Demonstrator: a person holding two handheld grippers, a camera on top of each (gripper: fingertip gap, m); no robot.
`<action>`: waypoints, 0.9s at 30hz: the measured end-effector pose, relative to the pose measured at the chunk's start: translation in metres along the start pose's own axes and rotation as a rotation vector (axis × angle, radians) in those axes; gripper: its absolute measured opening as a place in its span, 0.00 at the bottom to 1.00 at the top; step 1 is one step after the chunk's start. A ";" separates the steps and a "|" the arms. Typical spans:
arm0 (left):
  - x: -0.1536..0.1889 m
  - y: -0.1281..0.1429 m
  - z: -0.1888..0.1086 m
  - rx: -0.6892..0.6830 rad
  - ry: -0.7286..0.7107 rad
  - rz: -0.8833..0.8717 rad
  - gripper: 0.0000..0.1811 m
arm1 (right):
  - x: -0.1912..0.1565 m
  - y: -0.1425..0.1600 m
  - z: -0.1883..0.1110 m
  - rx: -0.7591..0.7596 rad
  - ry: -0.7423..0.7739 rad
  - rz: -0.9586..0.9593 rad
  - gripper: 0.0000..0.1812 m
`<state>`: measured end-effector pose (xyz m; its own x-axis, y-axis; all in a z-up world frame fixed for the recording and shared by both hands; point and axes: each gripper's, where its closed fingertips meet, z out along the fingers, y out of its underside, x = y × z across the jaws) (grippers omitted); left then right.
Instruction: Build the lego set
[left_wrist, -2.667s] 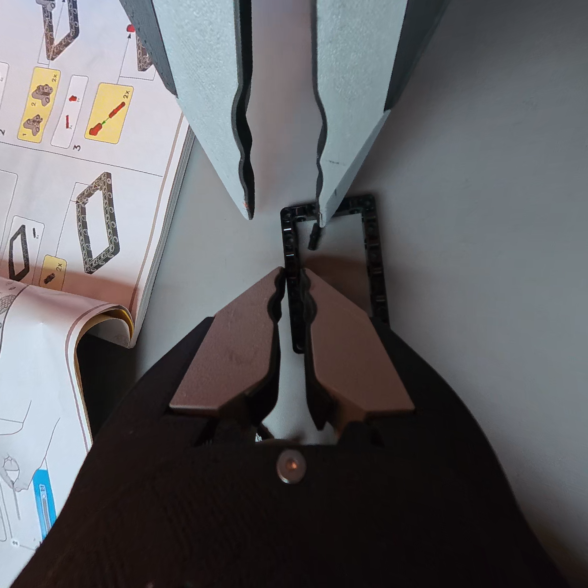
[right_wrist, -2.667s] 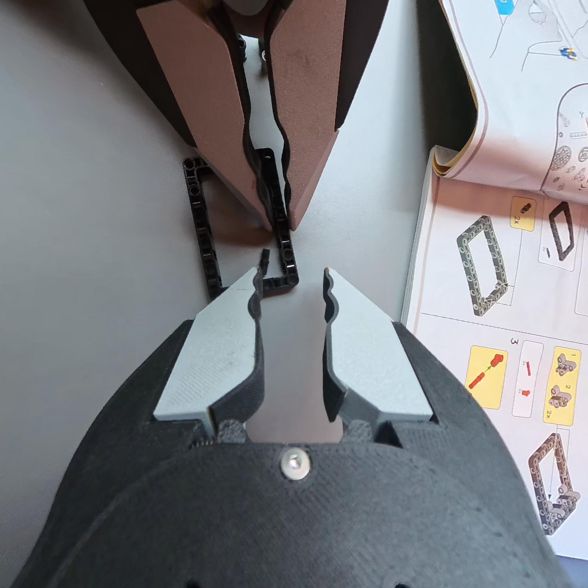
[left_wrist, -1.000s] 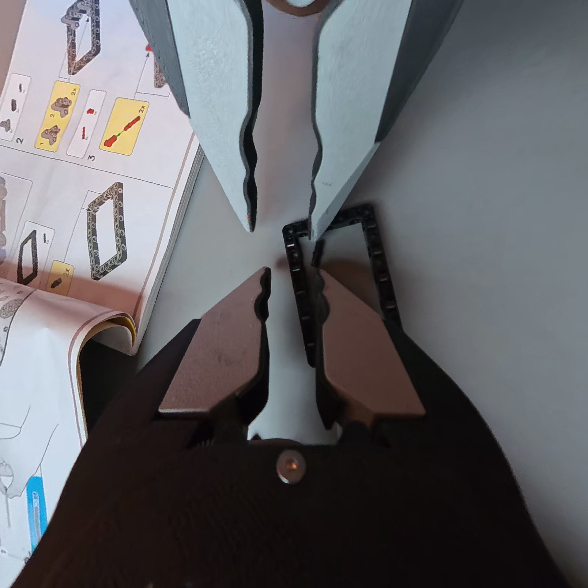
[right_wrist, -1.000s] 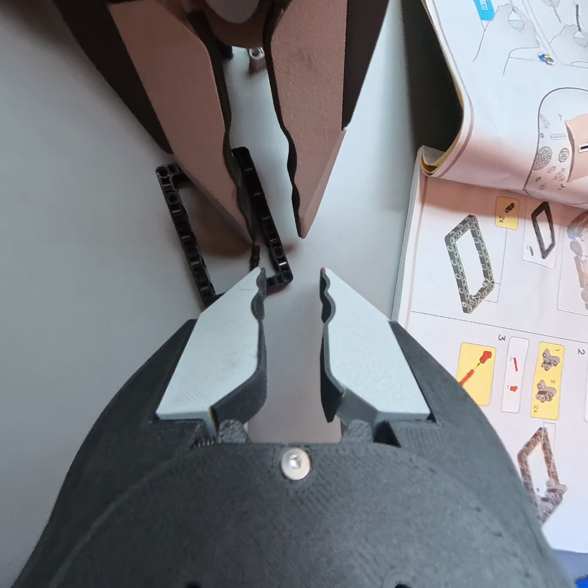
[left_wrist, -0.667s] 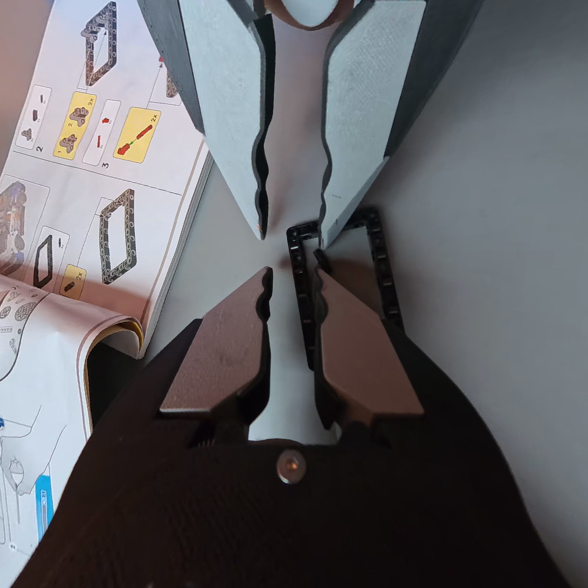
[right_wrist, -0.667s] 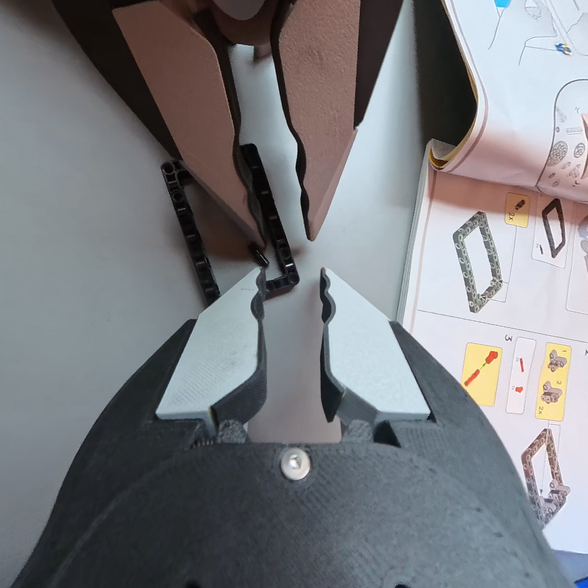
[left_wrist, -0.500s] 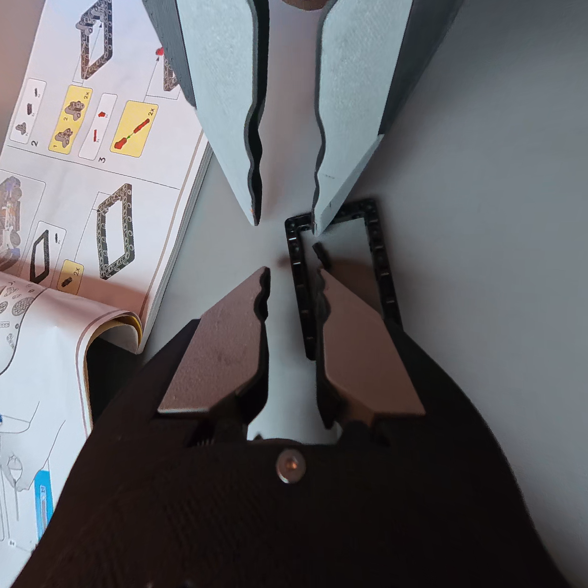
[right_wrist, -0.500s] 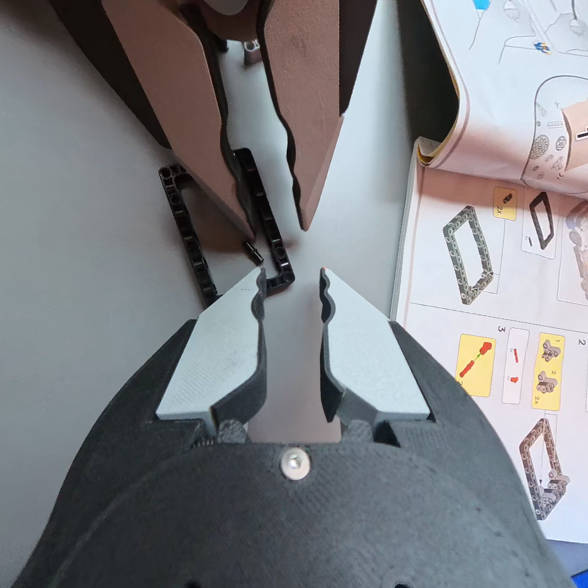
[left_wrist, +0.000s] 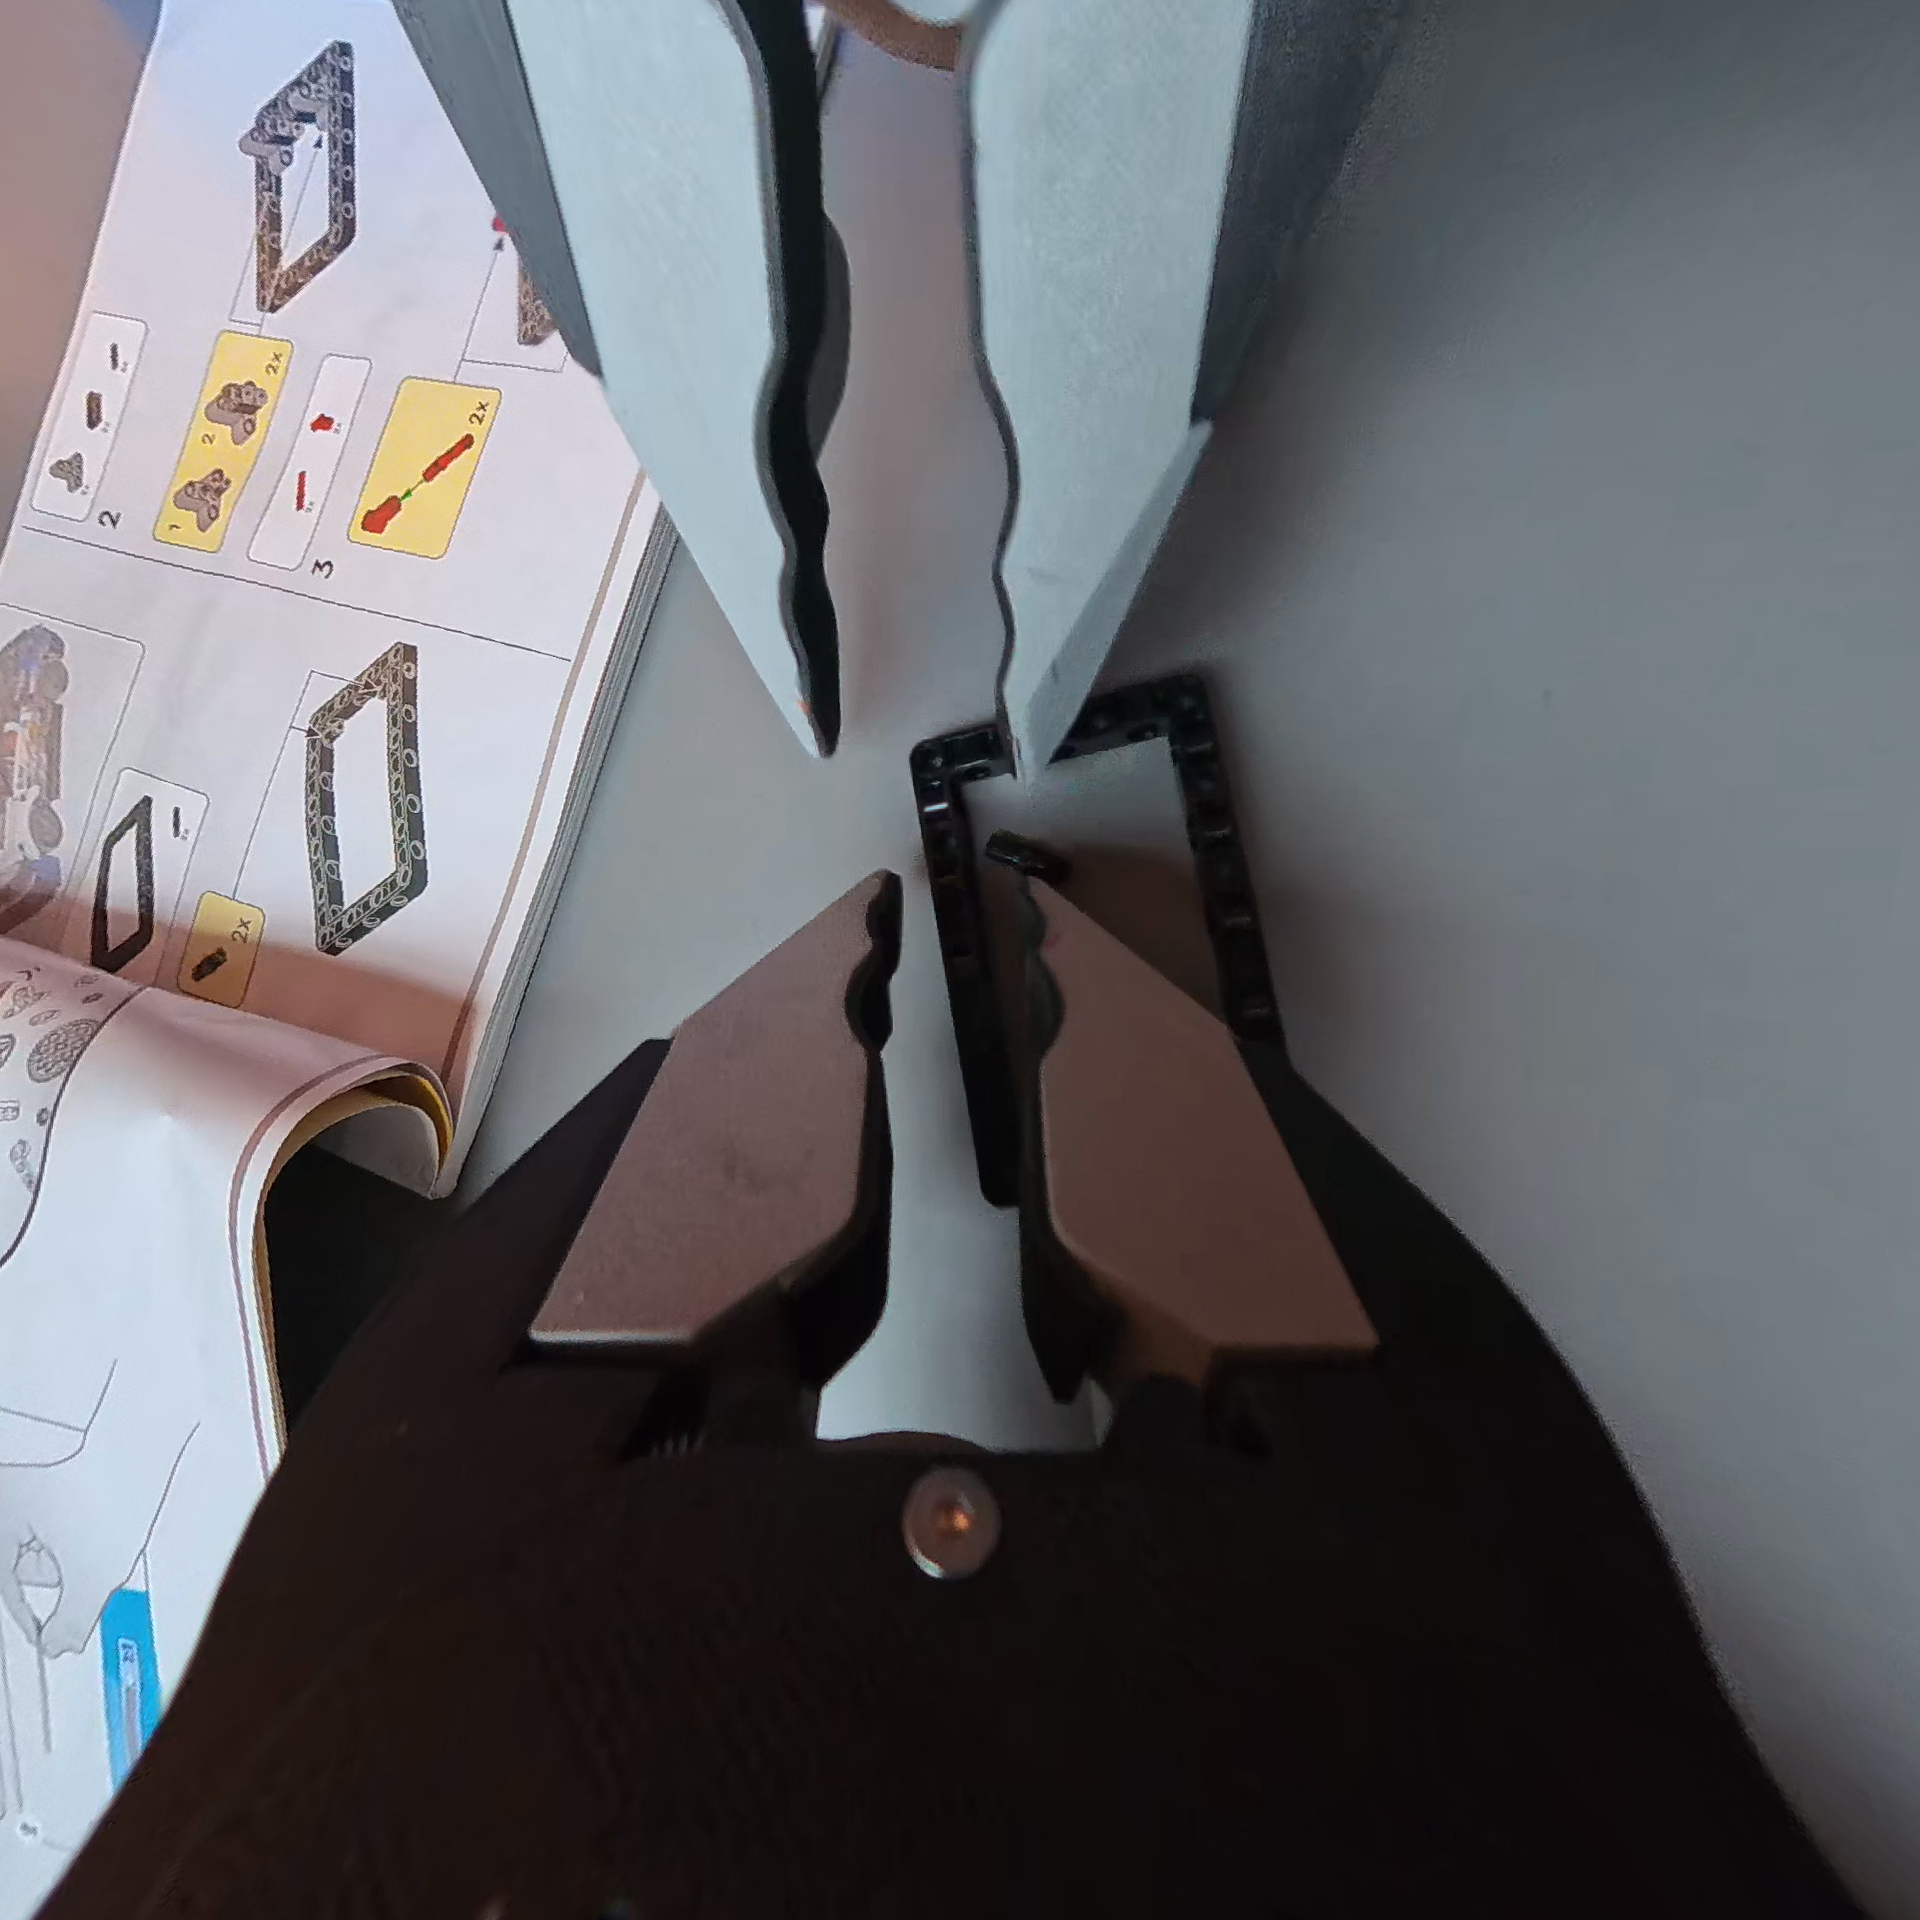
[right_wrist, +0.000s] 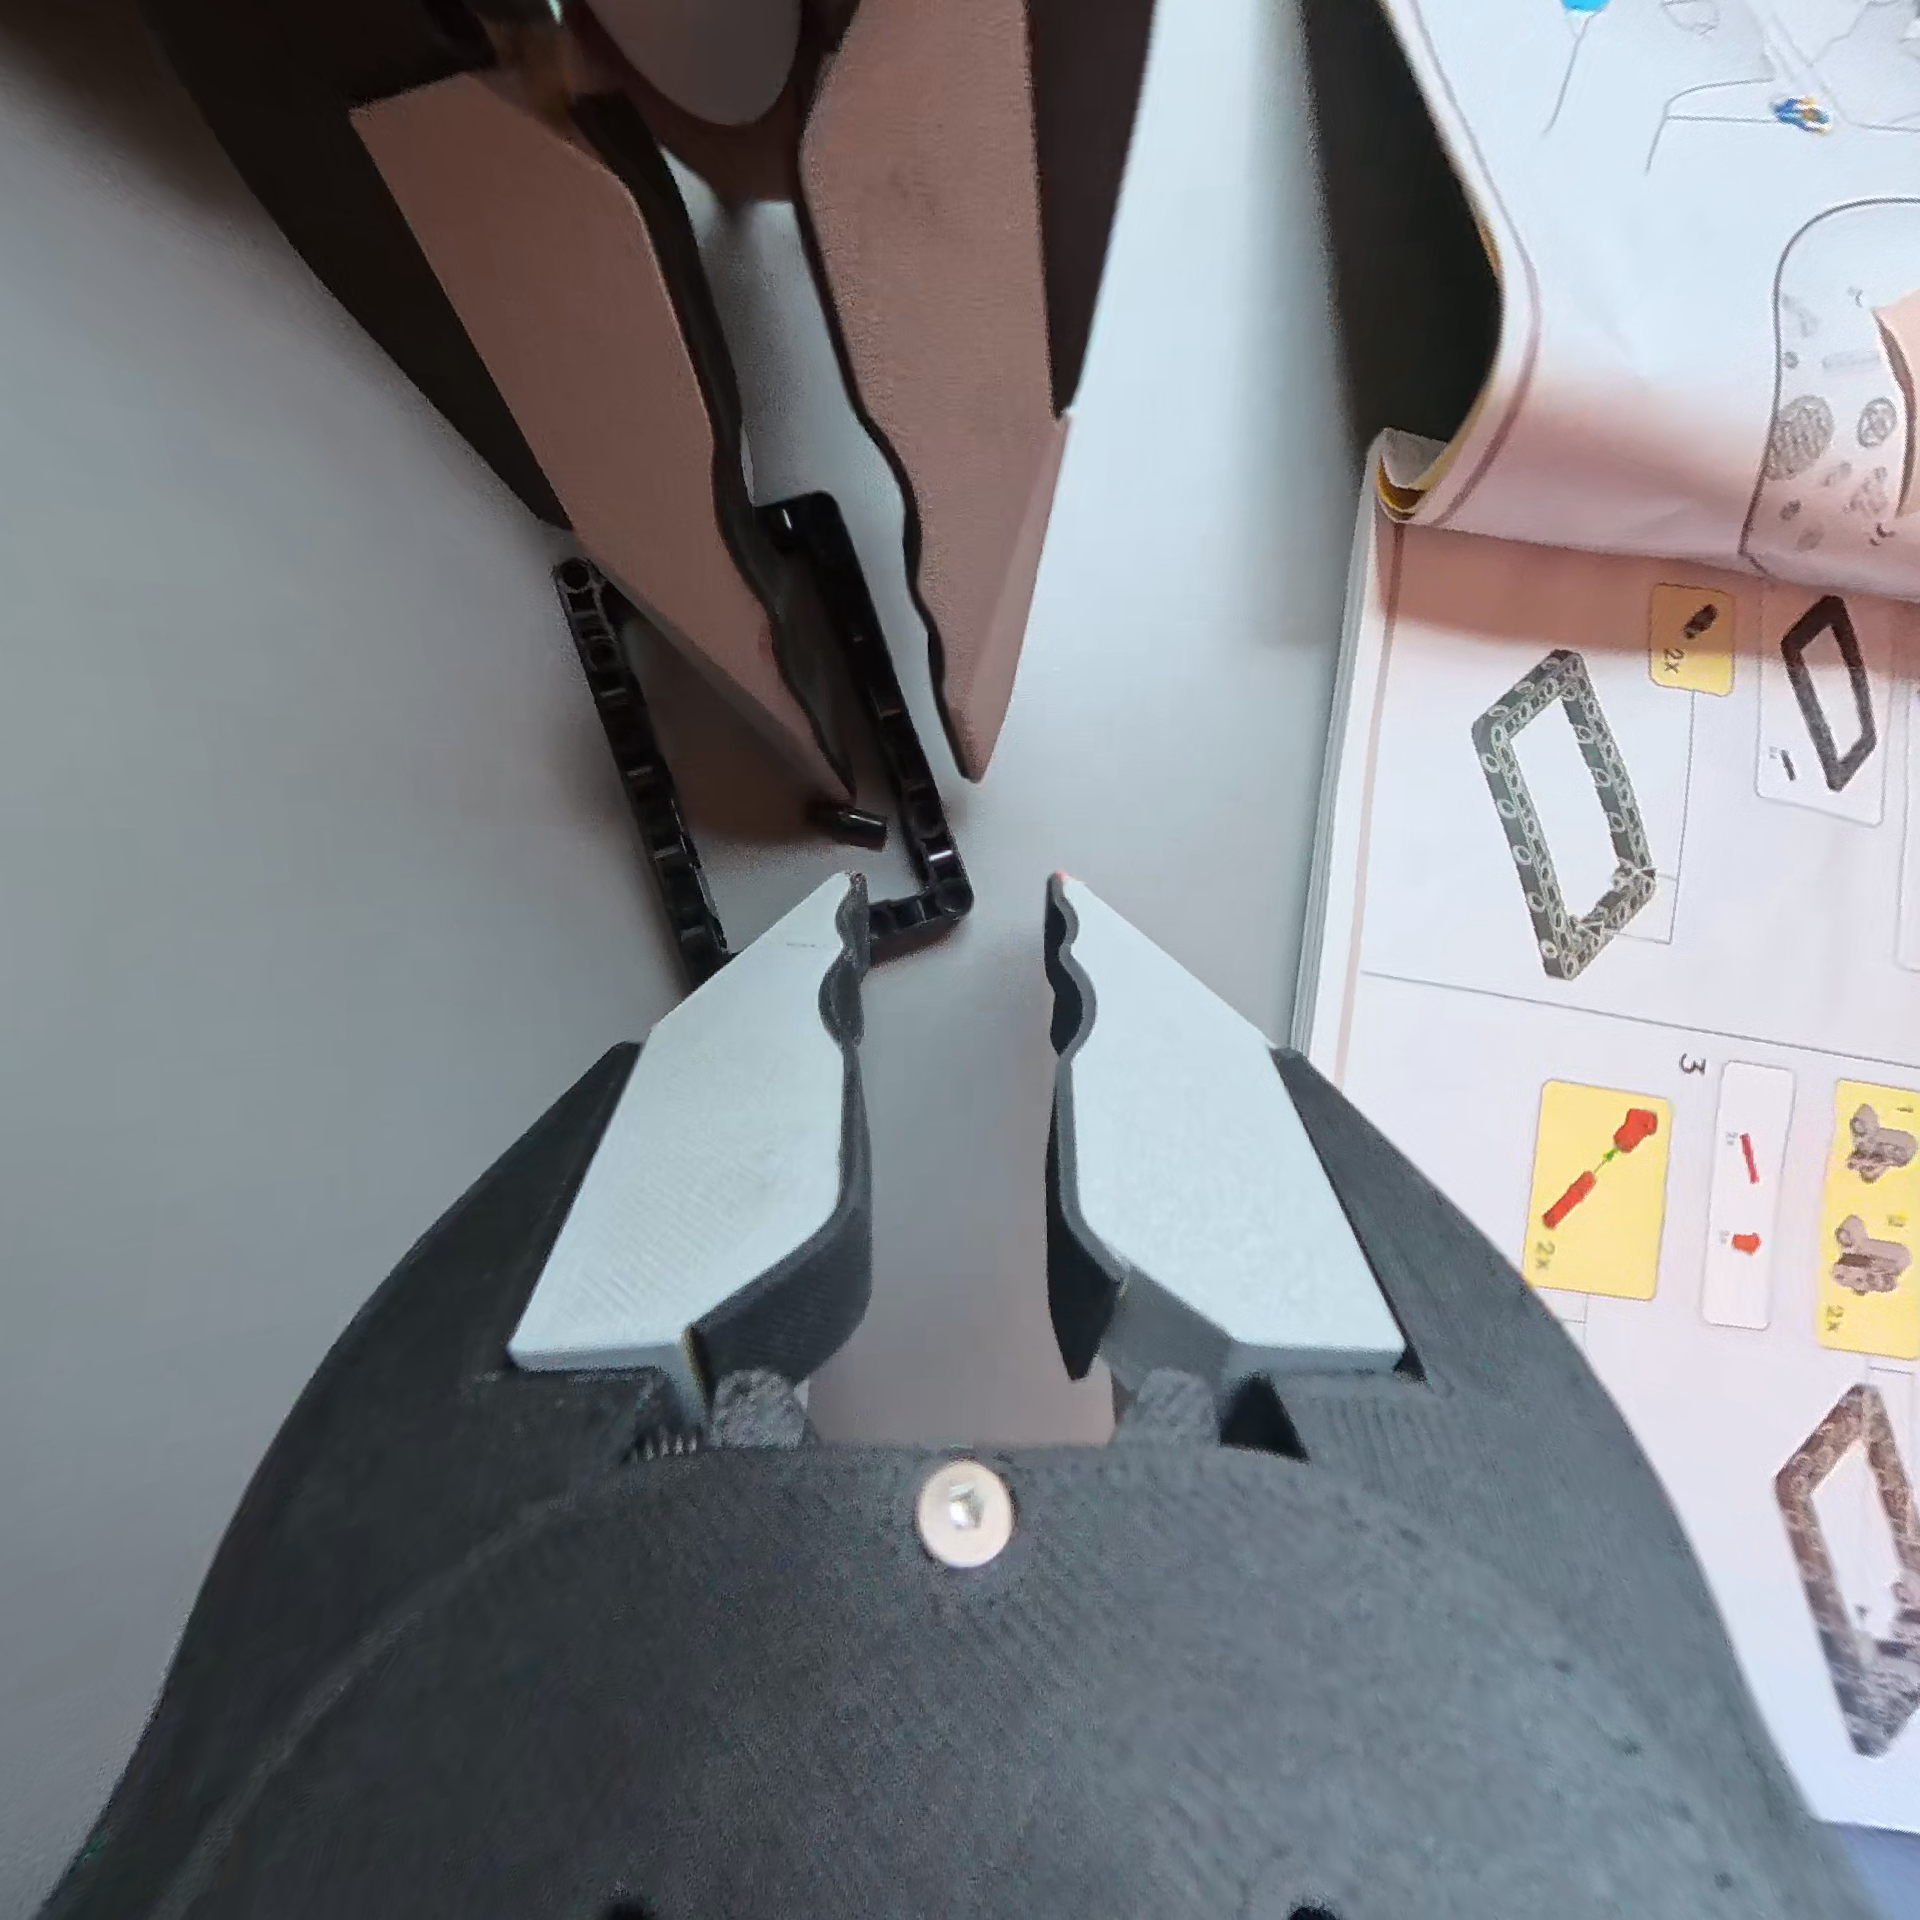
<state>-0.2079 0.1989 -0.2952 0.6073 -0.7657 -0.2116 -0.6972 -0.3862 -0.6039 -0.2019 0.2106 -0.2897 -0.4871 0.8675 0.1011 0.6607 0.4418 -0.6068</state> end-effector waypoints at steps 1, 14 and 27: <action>0.000 0.000 0.000 0.000 -0.002 0.002 0.10 | 0.001 0.000 -0.003 0.022 -0.018 0.021 0.17; -0.002 -0.001 0.000 -0.002 -0.014 -0.008 0.16 | -0.005 0.009 -0.004 0.040 -0.115 0.103 0.15; 0.004 -0.007 0.003 0.019 0.007 -0.008 0.16 | -0.010 0.005 -0.001 0.054 -0.132 0.106 0.14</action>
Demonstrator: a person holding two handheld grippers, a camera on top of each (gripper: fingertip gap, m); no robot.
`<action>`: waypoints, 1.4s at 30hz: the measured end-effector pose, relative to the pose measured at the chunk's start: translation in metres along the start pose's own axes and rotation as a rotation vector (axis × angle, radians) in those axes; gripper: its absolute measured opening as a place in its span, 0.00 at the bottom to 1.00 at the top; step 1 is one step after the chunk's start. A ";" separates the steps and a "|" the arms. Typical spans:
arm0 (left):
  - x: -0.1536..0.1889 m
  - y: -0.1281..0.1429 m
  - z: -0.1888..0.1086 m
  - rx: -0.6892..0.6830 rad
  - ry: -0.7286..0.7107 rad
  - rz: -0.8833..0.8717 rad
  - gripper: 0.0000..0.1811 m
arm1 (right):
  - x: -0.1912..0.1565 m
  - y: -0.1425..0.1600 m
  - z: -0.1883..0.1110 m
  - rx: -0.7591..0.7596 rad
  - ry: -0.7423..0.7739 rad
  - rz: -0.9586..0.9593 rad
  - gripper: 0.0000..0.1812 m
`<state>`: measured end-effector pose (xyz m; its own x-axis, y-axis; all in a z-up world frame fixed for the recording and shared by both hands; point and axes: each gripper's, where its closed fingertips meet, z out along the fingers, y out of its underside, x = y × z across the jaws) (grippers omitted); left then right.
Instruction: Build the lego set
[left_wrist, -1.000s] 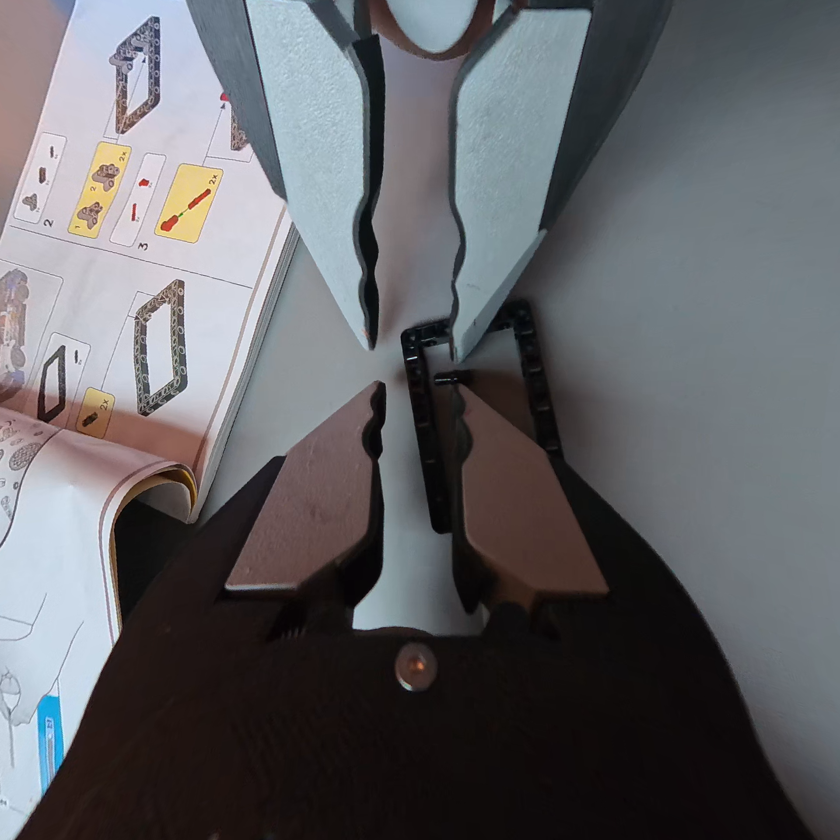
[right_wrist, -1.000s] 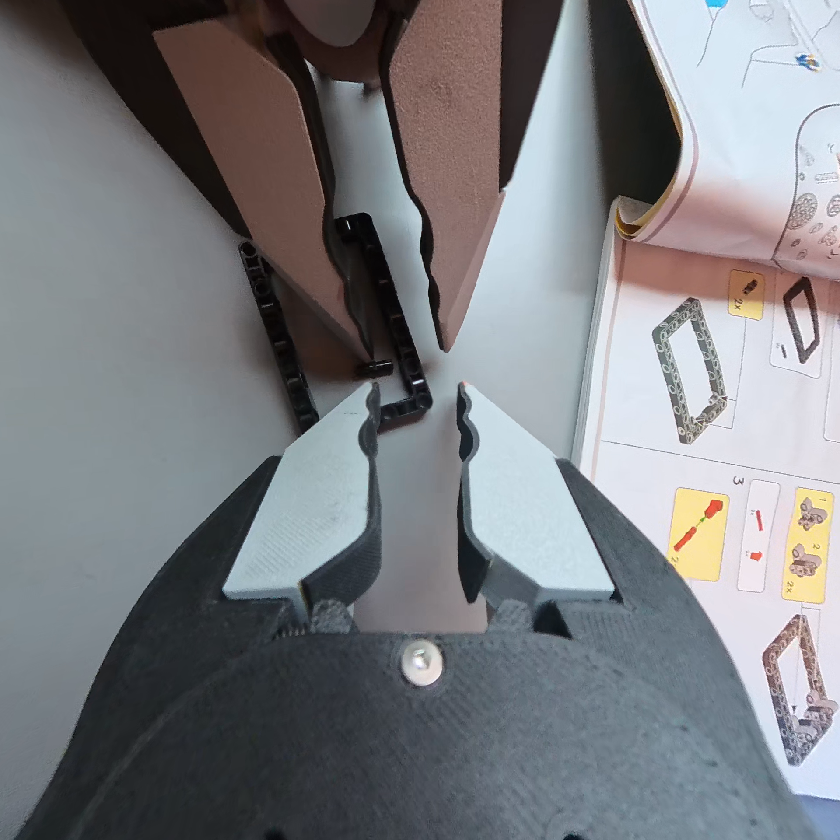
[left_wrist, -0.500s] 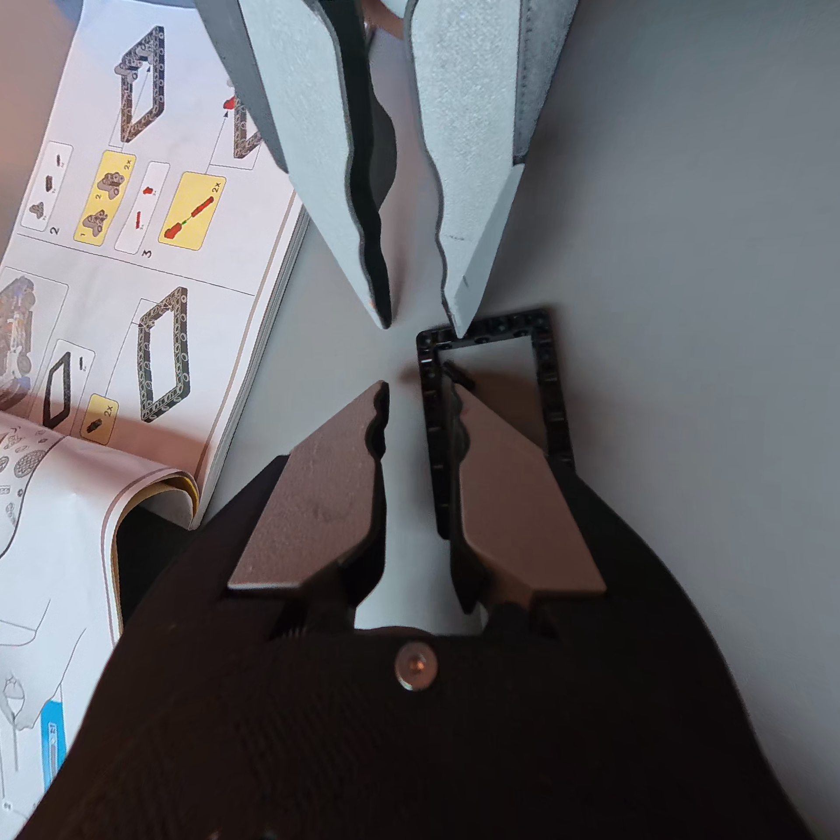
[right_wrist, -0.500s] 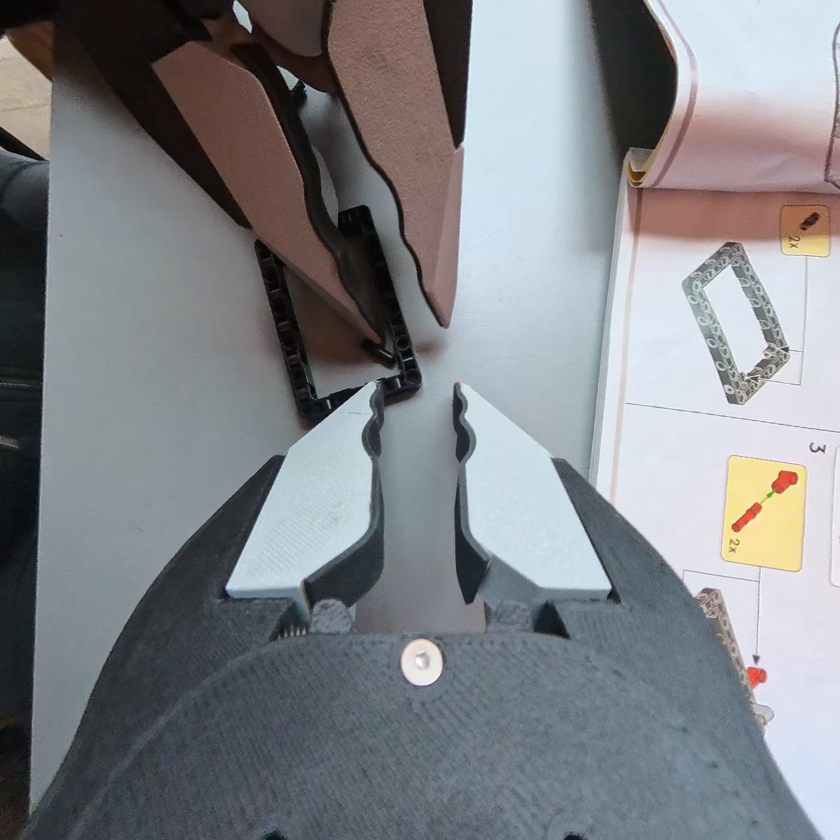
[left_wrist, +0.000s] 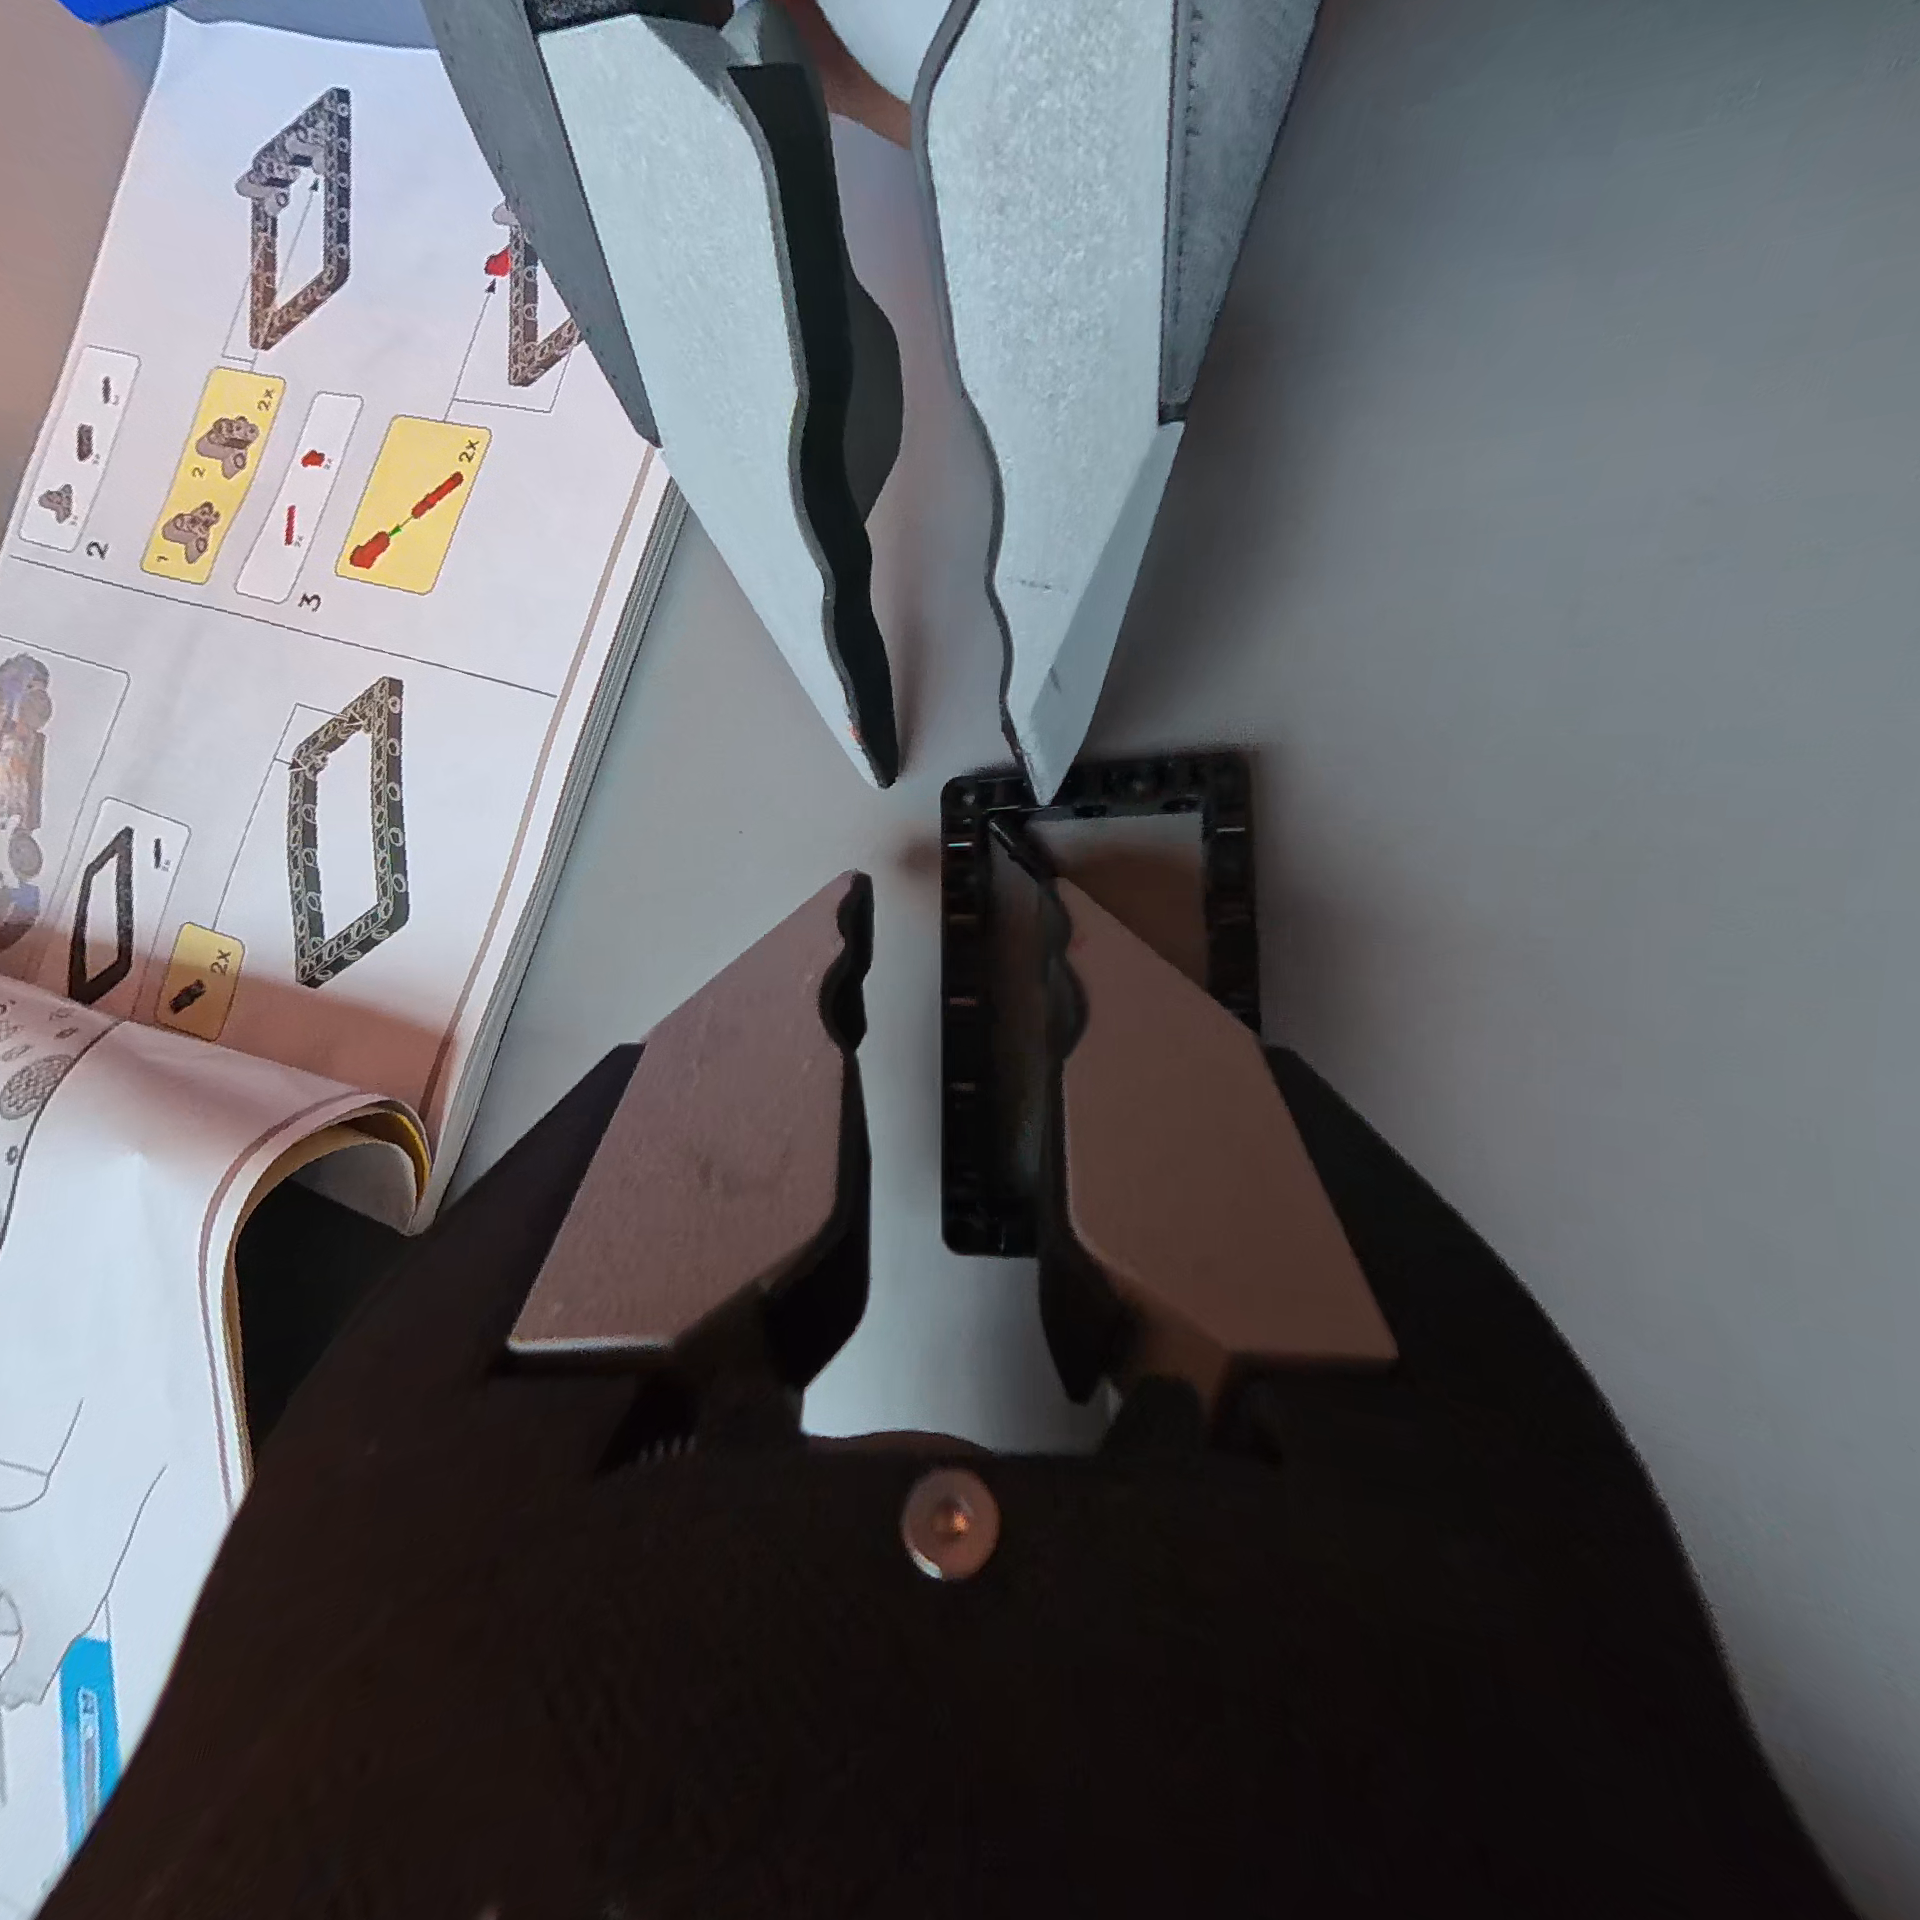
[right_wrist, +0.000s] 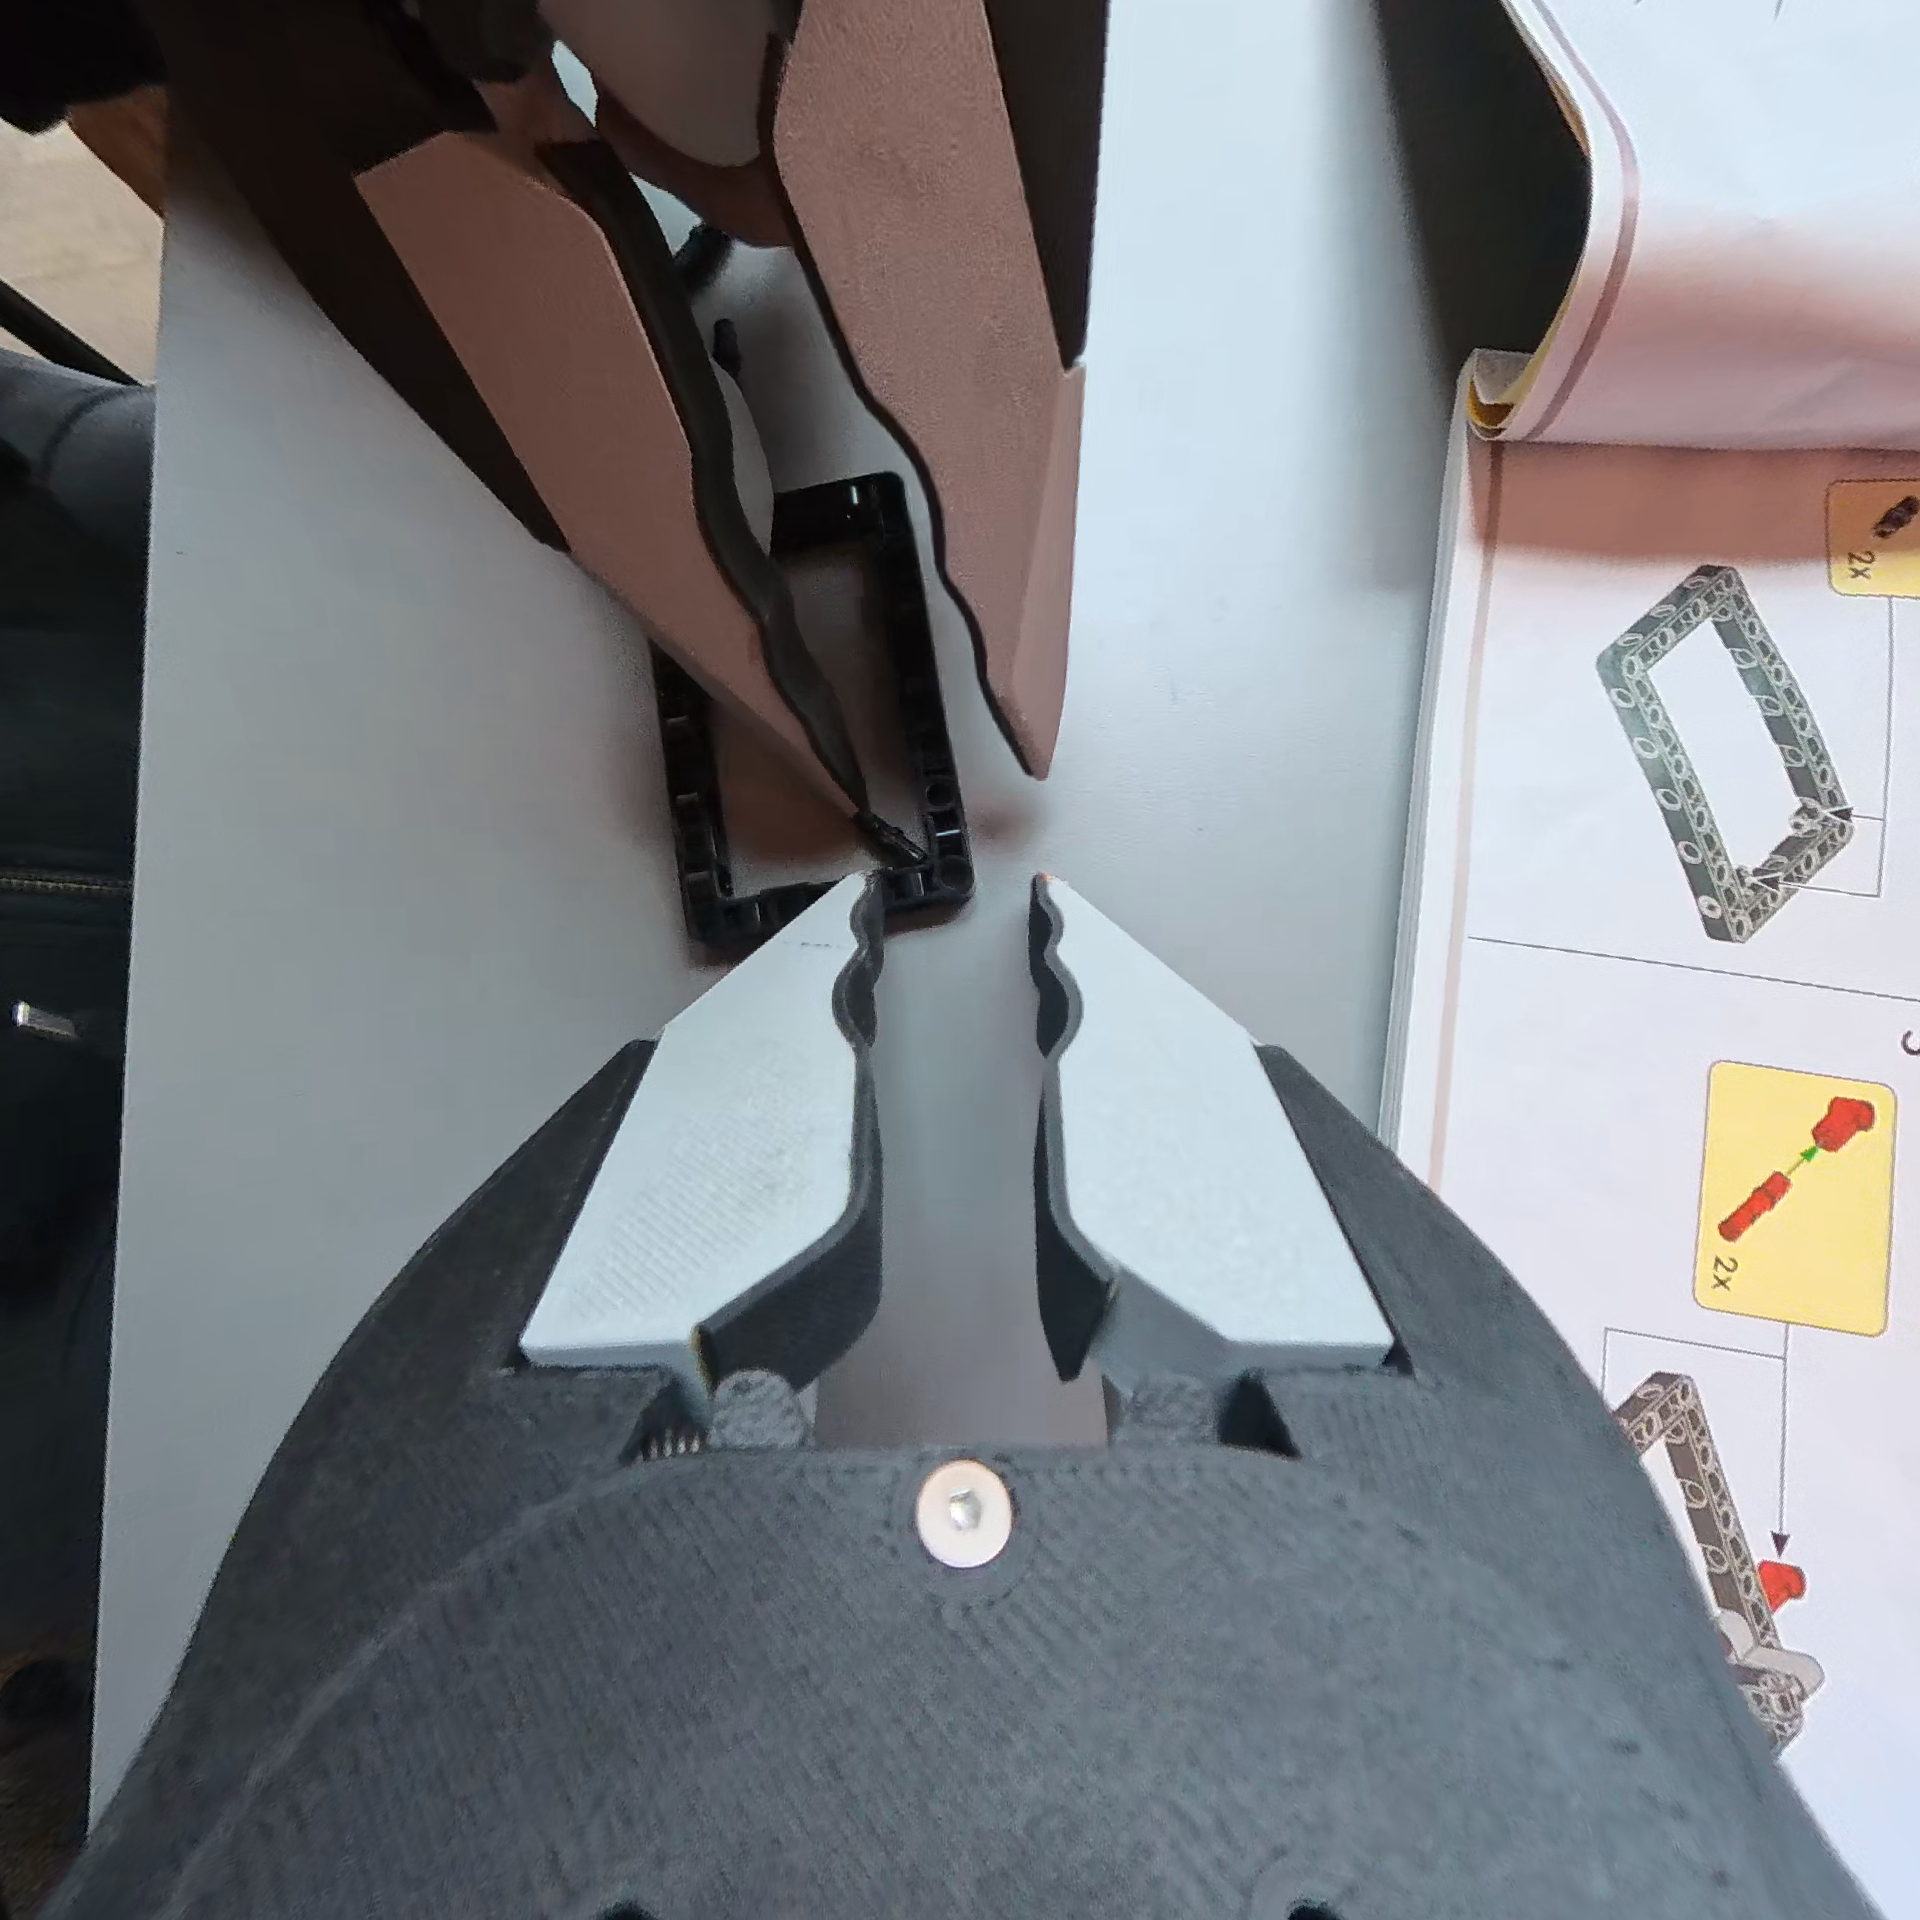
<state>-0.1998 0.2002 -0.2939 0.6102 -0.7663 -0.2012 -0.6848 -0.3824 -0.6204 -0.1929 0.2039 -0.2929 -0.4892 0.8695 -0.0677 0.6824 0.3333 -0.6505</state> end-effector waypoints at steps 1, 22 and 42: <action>0.001 0.000 0.000 0.001 0.003 0.001 0.16 | 0.000 0.000 0.000 0.001 0.000 0.001 0.14; 0.004 -0.003 0.002 0.024 0.025 -0.020 0.15 | -0.001 -0.004 0.003 0.034 -0.003 0.009 0.12; -0.002 -0.004 -0.004 0.045 0.024 -0.053 0.20 | -0.001 -0.003 0.003 0.032 0.000 0.008 0.12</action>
<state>-0.2001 0.2010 -0.2883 0.6348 -0.7581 -0.1490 -0.6328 -0.3996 -0.6632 -0.1960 0.2012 -0.2932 -0.4839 0.8721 -0.0726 0.6682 0.3146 -0.6742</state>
